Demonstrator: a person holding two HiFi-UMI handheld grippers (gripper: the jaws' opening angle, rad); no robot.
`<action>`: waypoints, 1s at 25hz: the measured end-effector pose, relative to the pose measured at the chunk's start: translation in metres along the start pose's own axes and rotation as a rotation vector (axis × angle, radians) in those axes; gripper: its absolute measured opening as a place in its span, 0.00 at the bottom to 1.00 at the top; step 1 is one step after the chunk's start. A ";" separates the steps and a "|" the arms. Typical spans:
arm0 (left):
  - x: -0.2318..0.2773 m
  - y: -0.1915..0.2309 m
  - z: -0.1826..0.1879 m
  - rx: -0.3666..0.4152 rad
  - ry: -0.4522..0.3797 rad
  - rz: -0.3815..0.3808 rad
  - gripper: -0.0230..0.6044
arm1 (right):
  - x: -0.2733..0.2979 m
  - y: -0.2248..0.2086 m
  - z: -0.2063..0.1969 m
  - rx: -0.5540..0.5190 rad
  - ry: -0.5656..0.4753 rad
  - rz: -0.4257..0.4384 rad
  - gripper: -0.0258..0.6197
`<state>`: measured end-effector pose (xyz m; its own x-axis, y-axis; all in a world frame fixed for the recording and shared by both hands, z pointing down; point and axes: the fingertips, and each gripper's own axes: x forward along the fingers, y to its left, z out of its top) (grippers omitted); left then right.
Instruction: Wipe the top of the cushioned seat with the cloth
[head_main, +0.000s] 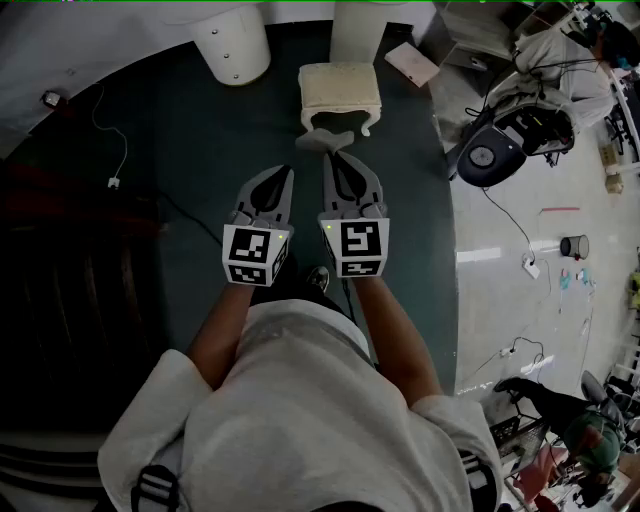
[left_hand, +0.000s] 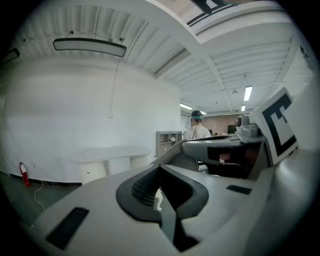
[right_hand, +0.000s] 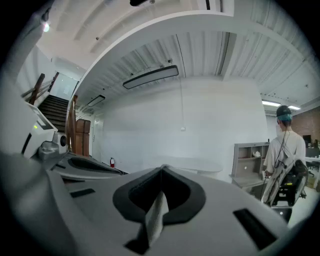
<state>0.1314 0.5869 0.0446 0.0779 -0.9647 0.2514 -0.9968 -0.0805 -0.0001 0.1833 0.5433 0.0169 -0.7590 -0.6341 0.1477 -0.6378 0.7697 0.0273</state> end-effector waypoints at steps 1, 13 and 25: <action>0.003 0.000 -0.001 0.001 0.002 -0.003 0.06 | 0.002 -0.001 -0.002 0.003 0.004 0.003 0.06; 0.025 0.066 -0.024 -0.013 0.065 -0.004 0.06 | 0.067 0.016 -0.033 -0.011 0.099 0.046 0.06; 0.062 0.171 -0.026 -0.024 0.124 -0.115 0.06 | 0.167 0.054 -0.053 -0.053 0.220 0.097 0.06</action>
<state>-0.0350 0.5198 0.0855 0.1896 -0.9113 0.3655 -0.9818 -0.1808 0.0586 0.0290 0.4833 0.0949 -0.7655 -0.5306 0.3640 -0.5515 0.8325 0.0537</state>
